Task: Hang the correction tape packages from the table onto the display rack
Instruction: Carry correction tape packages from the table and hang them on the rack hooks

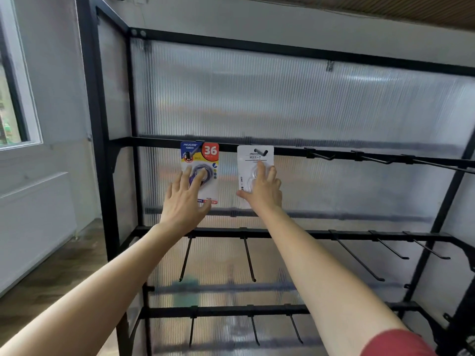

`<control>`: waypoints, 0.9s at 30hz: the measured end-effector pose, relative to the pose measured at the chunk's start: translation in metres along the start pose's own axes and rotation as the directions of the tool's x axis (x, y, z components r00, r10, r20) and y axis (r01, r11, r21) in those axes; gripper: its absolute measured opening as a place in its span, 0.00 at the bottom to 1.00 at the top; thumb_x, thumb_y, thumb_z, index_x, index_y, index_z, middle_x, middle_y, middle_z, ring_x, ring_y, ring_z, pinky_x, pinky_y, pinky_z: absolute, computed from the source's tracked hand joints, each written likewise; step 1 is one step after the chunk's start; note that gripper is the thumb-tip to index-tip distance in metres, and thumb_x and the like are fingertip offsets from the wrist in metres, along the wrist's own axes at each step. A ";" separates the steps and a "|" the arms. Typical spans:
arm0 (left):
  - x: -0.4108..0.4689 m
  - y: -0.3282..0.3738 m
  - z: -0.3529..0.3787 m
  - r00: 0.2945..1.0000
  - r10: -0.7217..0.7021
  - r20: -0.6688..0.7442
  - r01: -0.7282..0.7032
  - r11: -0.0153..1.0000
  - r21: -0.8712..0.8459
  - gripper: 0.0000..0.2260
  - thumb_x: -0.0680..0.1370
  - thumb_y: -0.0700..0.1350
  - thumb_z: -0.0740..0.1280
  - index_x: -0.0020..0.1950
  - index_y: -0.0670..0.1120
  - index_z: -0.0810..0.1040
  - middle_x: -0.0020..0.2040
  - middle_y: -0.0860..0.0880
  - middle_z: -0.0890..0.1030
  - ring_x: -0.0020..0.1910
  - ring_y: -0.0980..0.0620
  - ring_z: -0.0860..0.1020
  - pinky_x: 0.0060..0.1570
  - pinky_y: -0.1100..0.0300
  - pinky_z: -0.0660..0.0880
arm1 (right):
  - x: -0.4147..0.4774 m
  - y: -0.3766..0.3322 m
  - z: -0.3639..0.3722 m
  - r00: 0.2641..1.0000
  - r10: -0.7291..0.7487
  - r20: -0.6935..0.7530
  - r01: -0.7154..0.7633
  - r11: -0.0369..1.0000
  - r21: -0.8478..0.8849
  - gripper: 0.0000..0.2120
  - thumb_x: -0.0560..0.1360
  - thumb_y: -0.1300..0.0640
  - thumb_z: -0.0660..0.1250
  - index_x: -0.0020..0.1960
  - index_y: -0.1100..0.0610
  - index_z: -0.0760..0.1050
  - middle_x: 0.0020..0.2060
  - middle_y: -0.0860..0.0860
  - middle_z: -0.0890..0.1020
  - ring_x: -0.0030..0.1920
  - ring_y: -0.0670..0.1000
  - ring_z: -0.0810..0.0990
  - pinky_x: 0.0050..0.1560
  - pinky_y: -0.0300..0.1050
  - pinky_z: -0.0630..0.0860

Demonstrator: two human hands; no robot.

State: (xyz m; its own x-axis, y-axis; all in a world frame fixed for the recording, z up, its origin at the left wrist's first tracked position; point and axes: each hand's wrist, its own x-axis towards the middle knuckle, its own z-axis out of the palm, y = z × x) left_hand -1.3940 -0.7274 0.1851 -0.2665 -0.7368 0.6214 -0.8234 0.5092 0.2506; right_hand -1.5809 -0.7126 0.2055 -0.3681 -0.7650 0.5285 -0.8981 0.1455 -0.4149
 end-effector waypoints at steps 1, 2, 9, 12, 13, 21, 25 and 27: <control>0.000 -0.001 0.000 1.000 -0.001 0.008 0.001 1.000 0.000 0.34 0.78 0.55 0.63 0.78 0.52 0.48 0.78 0.46 0.46 0.77 0.45 0.46 0.74 0.48 0.45 | 0.000 0.001 0.001 1.000 -0.001 0.006 0.001 1.000 0.008 0.43 0.72 0.46 0.71 0.76 0.51 0.48 0.73 0.58 0.53 0.69 0.61 0.62 0.62 0.56 0.71; -0.001 -0.001 0.000 1.000 -0.002 0.015 0.002 1.000 0.002 0.34 0.78 0.55 0.63 0.78 0.52 0.48 0.78 0.46 0.47 0.77 0.45 0.46 0.73 0.48 0.45 | -0.002 0.002 0.002 1.000 -0.002 0.019 0.002 1.000 0.004 0.42 0.73 0.47 0.70 0.77 0.50 0.46 0.75 0.57 0.51 0.70 0.62 0.60 0.63 0.57 0.70; -0.032 0.005 0.020 0.992 -0.055 0.115 0.052 0.998 0.024 0.33 0.78 0.54 0.63 0.78 0.52 0.49 0.78 0.45 0.48 0.76 0.44 0.46 0.74 0.46 0.48 | -0.044 0.022 0.011 0.994 -0.053 0.100 0.067 0.988 -0.138 0.37 0.78 0.46 0.61 0.78 0.51 0.42 0.76 0.58 0.50 0.72 0.62 0.58 0.65 0.61 0.69; -0.062 0.010 0.031 0.980 -0.077 0.181 0.069 0.996 0.053 0.33 0.78 0.55 0.62 0.78 0.51 0.49 0.78 0.45 0.49 0.77 0.44 0.47 0.74 0.47 0.47 | -0.078 0.033 0.018 0.982 -0.081 0.172 0.103 0.987 -0.124 0.35 0.79 0.47 0.61 0.77 0.51 0.45 0.76 0.58 0.51 0.74 0.62 0.56 0.68 0.61 0.66; -0.073 0.013 0.033 0.975 -0.087 0.207 0.074 0.995 0.067 0.33 0.78 0.55 0.62 0.78 0.51 0.49 0.78 0.45 0.49 0.77 0.44 0.46 0.74 0.47 0.46 | -0.090 0.037 0.020 0.975 -0.093 0.201 0.120 0.985 -0.126 0.34 0.79 0.47 0.61 0.78 0.51 0.46 0.76 0.58 0.51 0.74 0.62 0.55 0.68 0.61 0.64; -0.167 0.044 0.031 0.942 -0.125 0.312 0.094 0.989 0.113 0.32 0.79 0.54 0.61 0.78 0.51 0.47 0.78 0.45 0.46 0.77 0.44 0.42 0.74 0.47 0.41 | -0.191 0.068 0.018 0.936 -0.135 0.324 0.172 0.981 -0.089 0.31 0.80 0.46 0.58 0.77 0.51 0.48 0.76 0.57 0.52 0.75 0.61 0.54 0.69 0.59 0.60; -0.232 0.059 0.027 0.924 -0.197 0.327 0.164 0.978 0.126 0.33 0.78 0.53 0.62 0.78 0.51 0.49 0.78 0.45 0.47 0.77 0.44 0.43 0.74 0.46 0.42 | -0.251 0.090 0.000 0.913 -0.167 0.373 0.209 0.975 -0.076 0.31 0.80 0.47 0.57 0.78 0.51 0.47 0.76 0.58 0.52 0.75 0.61 0.55 0.71 0.59 0.58; -0.270 0.070 0.023 0.899 -0.253 0.357 0.218 0.966 0.137 0.33 0.78 0.52 0.62 0.78 0.51 0.50 0.78 0.44 0.48 0.77 0.44 0.44 0.74 0.46 0.43 | -0.283 0.100 -0.010 0.894 -0.158 0.420 0.210 0.975 -0.079 0.31 0.80 0.47 0.57 0.78 0.51 0.47 0.76 0.58 0.52 0.74 0.61 0.55 0.70 0.59 0.60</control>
State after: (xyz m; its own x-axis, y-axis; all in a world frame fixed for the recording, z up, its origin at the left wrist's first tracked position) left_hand -1.3913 -0.5034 0.0178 -0.2099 -0.9503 0.2297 -0.9224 0.2704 0.2758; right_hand -1.5687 -0.4752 0.0222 -0.0860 -0.9701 0.2270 -0.9716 0.0313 -0.2347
